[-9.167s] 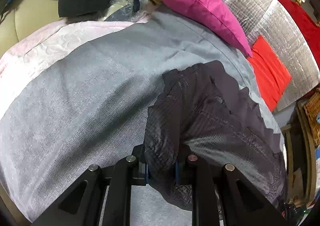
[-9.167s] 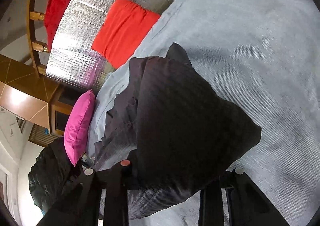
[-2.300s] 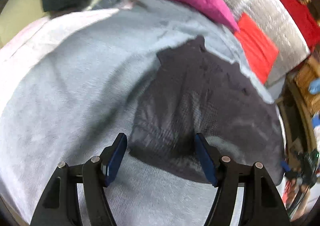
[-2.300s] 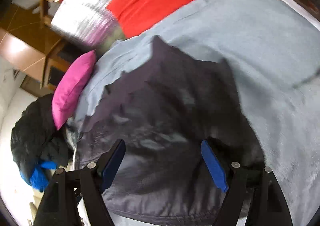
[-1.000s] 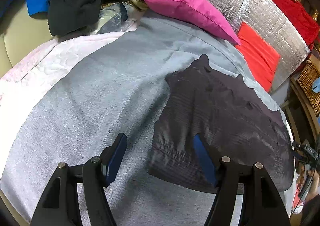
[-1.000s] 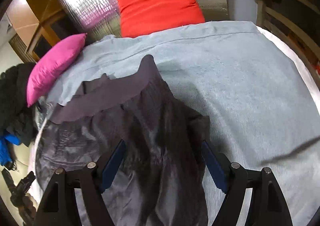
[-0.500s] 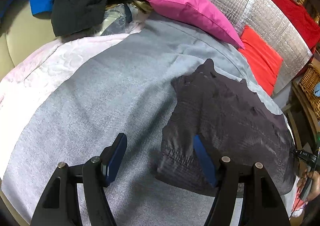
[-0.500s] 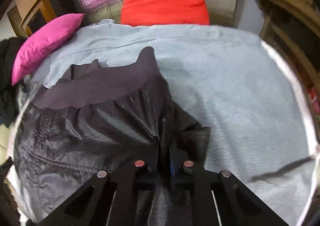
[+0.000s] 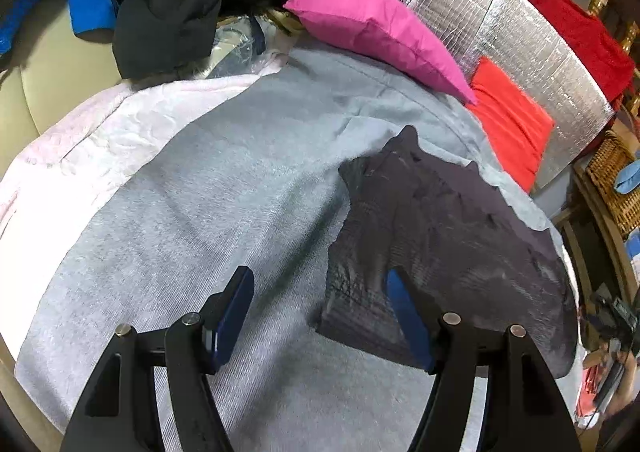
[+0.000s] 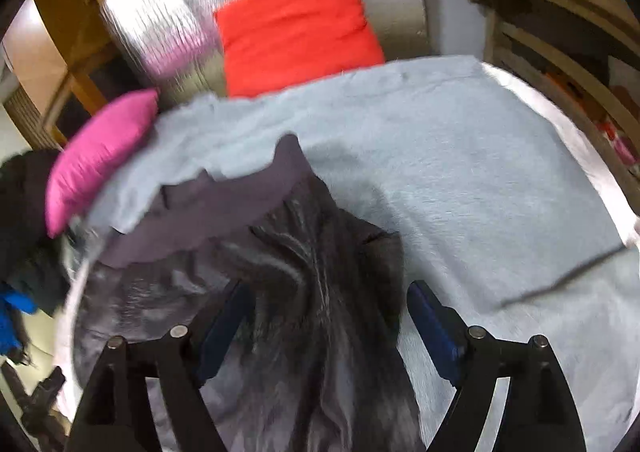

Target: Fold large clothes

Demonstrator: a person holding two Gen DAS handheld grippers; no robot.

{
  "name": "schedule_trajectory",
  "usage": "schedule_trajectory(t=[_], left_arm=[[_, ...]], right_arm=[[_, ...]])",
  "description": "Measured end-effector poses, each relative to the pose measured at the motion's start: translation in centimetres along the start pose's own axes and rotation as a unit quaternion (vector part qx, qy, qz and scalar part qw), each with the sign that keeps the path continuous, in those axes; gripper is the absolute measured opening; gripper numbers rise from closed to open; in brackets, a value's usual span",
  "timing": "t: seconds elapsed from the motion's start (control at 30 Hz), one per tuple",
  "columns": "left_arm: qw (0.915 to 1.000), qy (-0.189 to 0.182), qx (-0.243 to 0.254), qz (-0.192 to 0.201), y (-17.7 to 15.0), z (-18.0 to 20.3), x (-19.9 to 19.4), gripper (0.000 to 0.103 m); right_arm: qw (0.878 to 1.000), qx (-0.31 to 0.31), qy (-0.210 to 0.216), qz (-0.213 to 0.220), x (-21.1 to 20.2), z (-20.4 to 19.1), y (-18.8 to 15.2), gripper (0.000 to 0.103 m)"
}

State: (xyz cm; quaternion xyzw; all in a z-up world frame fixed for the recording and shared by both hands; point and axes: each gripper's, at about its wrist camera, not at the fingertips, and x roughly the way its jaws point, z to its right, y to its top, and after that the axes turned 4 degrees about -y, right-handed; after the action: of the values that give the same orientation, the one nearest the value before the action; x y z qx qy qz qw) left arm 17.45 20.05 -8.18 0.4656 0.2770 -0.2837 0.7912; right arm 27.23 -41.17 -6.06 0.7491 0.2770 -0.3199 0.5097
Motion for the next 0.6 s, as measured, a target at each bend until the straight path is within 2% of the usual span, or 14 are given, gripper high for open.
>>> schedule_trajectory(t=[0.17,0.33,0.43,0.6], left_arm=[[0.9999,-0.010,0.001,-0.001,-0.3,0.3,-1.3,0.070],[0.9998,-0.016,-0.001,-0.015,-0.5,1.2,-1.6,0.070],[0.9998,-0.014,0.003,-0.013,-0.8,1.9,-1.8,0.070],[0.9996,-0.010,0.021,-0.018,-1.2,2.4,-1.2,0.070]], right_arm=[[0.999,0.031,0.041,0.003,-4.1,2.9,-3.7,0.085],[0.996,0.058,0.068,-0.005,-5.8,5.7,-6.3,0.085],[0.996,0.061,0.063,-0.002,-6.0,5.9,-6.4,0.085],[0.986,0.066,0.154,0.007,-5.6,3.3,-3.7,0.085]])
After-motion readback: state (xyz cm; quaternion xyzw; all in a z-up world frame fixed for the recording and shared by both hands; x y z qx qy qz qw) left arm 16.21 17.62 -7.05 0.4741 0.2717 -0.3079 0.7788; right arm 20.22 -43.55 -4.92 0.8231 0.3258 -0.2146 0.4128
